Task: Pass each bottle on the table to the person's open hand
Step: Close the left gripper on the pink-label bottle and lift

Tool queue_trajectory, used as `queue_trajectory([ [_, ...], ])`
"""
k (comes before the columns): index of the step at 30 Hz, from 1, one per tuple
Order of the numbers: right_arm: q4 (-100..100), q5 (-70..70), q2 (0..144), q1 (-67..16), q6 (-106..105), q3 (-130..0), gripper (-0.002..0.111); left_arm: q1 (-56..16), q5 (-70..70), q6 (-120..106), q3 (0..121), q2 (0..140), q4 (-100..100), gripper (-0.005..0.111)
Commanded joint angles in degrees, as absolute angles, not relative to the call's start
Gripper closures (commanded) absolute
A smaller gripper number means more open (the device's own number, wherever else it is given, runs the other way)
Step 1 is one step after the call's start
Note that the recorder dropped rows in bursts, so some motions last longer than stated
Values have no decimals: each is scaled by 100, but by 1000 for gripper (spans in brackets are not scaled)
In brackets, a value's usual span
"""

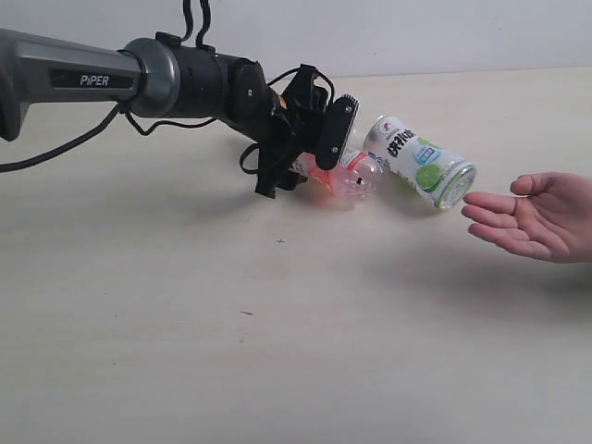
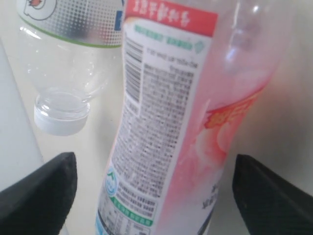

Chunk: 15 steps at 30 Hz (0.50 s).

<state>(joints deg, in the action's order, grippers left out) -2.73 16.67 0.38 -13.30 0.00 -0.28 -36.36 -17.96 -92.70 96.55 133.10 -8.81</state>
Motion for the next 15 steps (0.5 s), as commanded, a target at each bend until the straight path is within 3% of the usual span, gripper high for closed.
queue_trajectory([
  [1,-285,1623,0,-1354,0,0,108,-3659,-1736,-9258,9682,13277,-930,25],
  [15,-285,1623,0,-1354,0,0,108,-3659,-1714,-9269,9682,13365,-930,25],
])
